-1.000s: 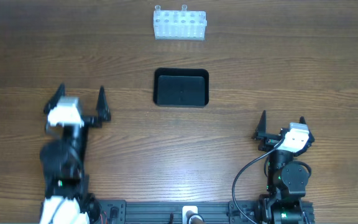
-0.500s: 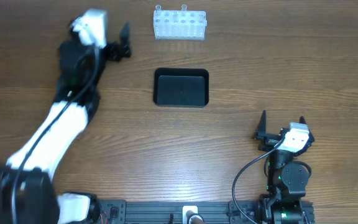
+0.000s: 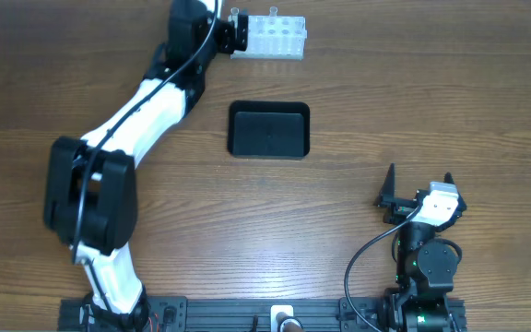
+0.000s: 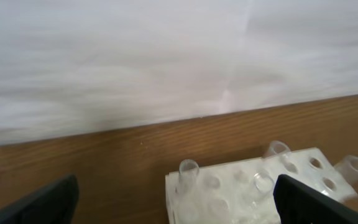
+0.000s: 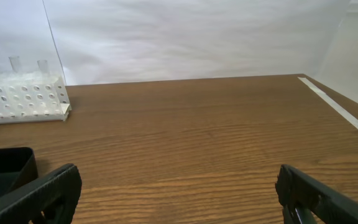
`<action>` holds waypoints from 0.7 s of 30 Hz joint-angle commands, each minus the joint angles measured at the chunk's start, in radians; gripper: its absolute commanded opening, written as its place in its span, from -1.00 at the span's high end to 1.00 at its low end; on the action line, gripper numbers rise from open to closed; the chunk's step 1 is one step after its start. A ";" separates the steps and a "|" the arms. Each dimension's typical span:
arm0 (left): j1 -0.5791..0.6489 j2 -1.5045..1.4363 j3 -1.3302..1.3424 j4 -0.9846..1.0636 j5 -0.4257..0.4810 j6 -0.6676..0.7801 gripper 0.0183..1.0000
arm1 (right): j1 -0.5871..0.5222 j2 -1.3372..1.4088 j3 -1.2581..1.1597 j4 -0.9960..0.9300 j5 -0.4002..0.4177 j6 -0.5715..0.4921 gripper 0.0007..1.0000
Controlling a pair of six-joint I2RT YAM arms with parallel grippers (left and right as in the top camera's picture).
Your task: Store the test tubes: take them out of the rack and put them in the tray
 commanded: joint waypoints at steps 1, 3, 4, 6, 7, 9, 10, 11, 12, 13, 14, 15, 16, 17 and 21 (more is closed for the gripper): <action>-0.010 0.095 0.129 -0.041 -0.042 -0.027 -1.00 | -0.006 -0.007 -0.005 -0.003 -0.005 -0.004 -0.98; -0.011 0.136 0.164 -0.041 -0.047 -0.027 -0.99 | -0.006 -0.007 -0.005 -0.003 -0.005 -0.004 -0.98; -0.011 0.147 0.172 -0.041 -0.054 -0.028 -0.99 | -0.006 -0.007 -0.005 -0.003 -0.005 -0.004 -0.98; -0.011 0.169 0.183 -0.041 -0.077 -0.035 -0.98 | -0.006 -0.007 -0.005 -0.003 -0.005 -0.004 -0.99; -0.011 0.177 0.188 -0.041 -0.085 -0.035 -0.95 | -0.006 -0.007 -0.005 -0.003 -0.005 -0.004 -0.99; -0.011 0.196 0.194 -0.037 -0.091 -0.035 -0.93 | -0.006 -0.007 -0.005 -0.003 -0.005 -0.004 -0.98; -0.011 0.204 0.200 -0.038 -0.095 -0.035 -0.93 | -0.006 -0.007 -0.005 -0.003 -0.005 -0.004 -0.99; -0.011 0.212 0.204 -0.037 -0.097 -0.035 -0.93 | -0.006 -0.007 -0.005 -0.003 -0.005 -0.004 -0.98; -0.011 0.220 0.209 -0.037 -0.097 -0.035 -0.93 | -0.006 -0.007 -0.005 -0.003 -0.005 -0.004 -0.99; -0.011 0.230 0.217 -0.037 -0.097 -0.035 -0.92 | -0.006 -0.007 -0.005 -0.003 -0.005 -0.004 -0.99; -0.011 0.240 0.227 -0.038 -0.097 -0.035 -0.90 | -0.006 -0.007 -0.005 -0.003 -0.005 -0.004 -0.99; -0.011 0.249 0.234 -0.037 -0.097 -0.035 -0.85 | -0.006 -0.007 -0.005 -0.003 -0.005 -0.004 -0.99; -0.011 0.263 0.244 -0.036 -0.097 -0.035 -0.83 | -0.006 -0.007 -0.005 -0.003 -0.005 -0.004 -0.99; -0.011 0.268 0.248 -0.034 -0.097 -0.035 -0.74 | -0.006 -0.007 -0.005 -0.003 -0.005 -0.004 -0.98; -0.011 0.277 0.248 -0.021 -0.097 -0.043 -0.48 | -0.006 -0.007 -0.005 -0.003 -0.005 -0.004 -0.99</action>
